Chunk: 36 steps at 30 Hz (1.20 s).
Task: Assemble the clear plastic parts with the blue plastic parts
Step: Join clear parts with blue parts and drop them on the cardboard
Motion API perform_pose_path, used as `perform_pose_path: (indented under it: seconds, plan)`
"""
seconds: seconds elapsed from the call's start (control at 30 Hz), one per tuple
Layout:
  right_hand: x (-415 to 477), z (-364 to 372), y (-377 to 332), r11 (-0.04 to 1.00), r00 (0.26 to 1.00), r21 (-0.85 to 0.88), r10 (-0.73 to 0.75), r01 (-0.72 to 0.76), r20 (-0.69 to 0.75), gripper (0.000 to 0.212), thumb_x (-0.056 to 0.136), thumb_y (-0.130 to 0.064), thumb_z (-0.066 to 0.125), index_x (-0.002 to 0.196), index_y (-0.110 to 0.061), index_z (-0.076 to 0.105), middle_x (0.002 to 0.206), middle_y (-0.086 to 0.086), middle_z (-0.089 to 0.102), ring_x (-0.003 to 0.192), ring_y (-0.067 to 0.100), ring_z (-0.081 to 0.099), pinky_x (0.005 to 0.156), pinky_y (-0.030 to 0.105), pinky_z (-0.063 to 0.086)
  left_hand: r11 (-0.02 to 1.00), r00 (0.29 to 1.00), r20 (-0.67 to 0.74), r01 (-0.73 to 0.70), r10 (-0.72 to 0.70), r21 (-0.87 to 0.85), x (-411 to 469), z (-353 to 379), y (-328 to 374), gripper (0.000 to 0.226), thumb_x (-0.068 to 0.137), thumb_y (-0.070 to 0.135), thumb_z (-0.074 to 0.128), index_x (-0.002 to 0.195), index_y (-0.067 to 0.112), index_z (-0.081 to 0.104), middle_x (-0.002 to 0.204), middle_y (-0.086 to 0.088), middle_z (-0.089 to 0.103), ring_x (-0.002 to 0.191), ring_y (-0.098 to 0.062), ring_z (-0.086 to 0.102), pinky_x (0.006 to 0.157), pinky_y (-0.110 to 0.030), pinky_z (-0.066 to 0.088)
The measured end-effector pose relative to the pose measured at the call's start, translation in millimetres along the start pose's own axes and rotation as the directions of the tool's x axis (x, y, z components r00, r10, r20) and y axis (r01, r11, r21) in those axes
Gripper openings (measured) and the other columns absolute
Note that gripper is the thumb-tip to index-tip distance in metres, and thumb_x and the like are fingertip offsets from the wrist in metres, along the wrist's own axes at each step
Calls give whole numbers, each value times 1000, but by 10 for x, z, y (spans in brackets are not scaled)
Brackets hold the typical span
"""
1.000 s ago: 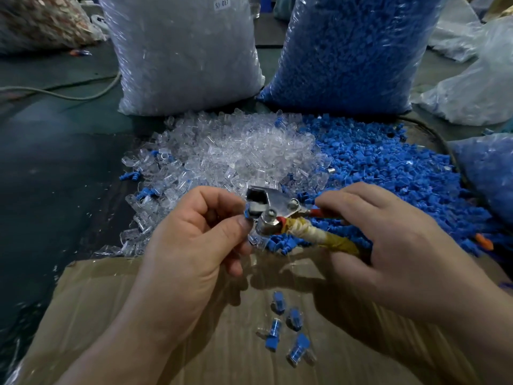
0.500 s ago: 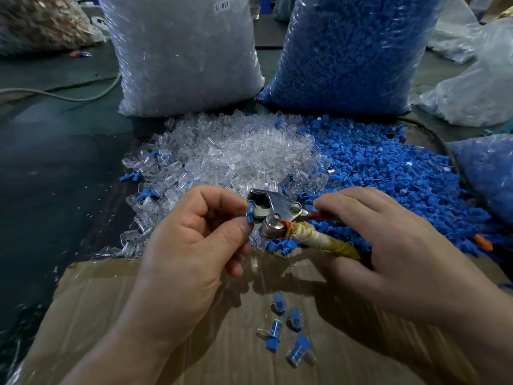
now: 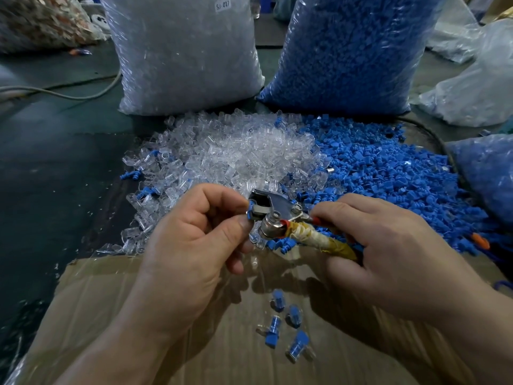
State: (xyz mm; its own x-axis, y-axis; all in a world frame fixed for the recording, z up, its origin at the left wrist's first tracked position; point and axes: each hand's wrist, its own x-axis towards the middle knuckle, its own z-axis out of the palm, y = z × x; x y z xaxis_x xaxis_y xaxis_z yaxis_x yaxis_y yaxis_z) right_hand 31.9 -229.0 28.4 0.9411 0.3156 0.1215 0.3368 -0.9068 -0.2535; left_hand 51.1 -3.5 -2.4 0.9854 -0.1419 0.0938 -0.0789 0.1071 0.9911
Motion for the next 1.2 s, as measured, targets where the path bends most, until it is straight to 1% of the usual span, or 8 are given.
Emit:
perform_pose_path:
  seconds: [0.3, 0.53, 0.67, 0.8, 0.87, 1.0, 1.13, 1.2]
  plan:
    - [120, 78, 214, 973, 971, -144, 152, -180, -187, 58, 76, -58, 49, 125, -28, 56, 103, -8, 60, 96, 18, 51, 80, 36, 40, 982, 995, -14, 104, -104, 158, 17, 19, -33, 29, 89, 2, 63, 81, 29, 69, 58, -3, 65, 48, -12, 59, 45, -19, 49]
    - [259, 121, 255, 941, 963, -219, 232, -257, -134, 68, 77, -70, 46, 130, -29, 54, 126, -3, 56, 117, 24, 42, 99, 43, 29, 952, 991, 3, 129, -135, 279, -15, 105, -79, 33, 90, 6, 66, 82, 38, 68, 59, -5, 68, 45, -9, 60, 43, -16, 46]
    - [160, 73, 25, 995, 953, -56, 66, -86, -295, 48, 87, -61, 48, 112, -24, 63, 109, -5, 62, 102, 18, 54, 91, 46, 45, 951, 988, -31, 152, -149, 268, -49, 126, -75, 24, 88, 14, 67, 85, 37, 69, 61, -4, 69, 47, -13, 63, 45, -17, 48]
    - [101, 203, -332, 984, 960, -93, -169, 152, -225, 26, 95, -39, 46, 89, -21, 63, 84, -3, 62, 79, 23, 56, 74, 37, 42, 943, 998, -37, 65, -56, 327, -77, 171, -56, 18, 85, 16, 66, 85, 34, 68, 62, -1, 68, 53, -20, 66, 43, -28, 51]
    - [93, 243, -346, 979, 952, -117, -192, 168, -240, 21, 95, -30, 49, 87, -17, 63, 81, -1, 59, 75, 24, 53, 70, 35, 36, 927, 1000, -8, 8, -6, 374, -95, 193, -11, 11, 78, 28, 66, 87, 35, 67, 63, 0, 69, 55, -24, 65, 46, -37, 53]
    - [94, 258, -318, 982, 927, -57, -189, 180, -323, 24, 95, -28, 47, 84, -13, 63, 78, 0, 57, 71, 22, 50, 64, 33, 37, 963, 1000, 9, -15, 13, 269, -122, 206, 73, 22, 74, 48, 63, 88, 32, 69, 64, 3, 69, 52, -8, 65, 48, -19, 50]
    - [111, 264, -335, 975, 932, 71, -178, 210, -315, 24, 97, -23, 48, 86, -10, 64, 80, 1, 57, 73, 21, 51, 65, 33, 41, 944, 992, 34, 104, -120, 314, -91, 145, 100, 39, 75, 58, 54, 82, 22, 66, 59, -9, 66, 51, -27, 66, 49, -44, 58]
    - [114, 259, -358, 972, 956, 132, -156, 193, -249, 22, 97, -22, 49, 85, -10, 62, 79, -1, 55, 73, 18, 50, 65, 33, 42, 944, 971, 89, 190, -221, 268, -72, 120, 65, 42, 77, 56, 55, 80, 15, 64, 55, -9, 62, 47, -29, 60, 46, -44, 54]
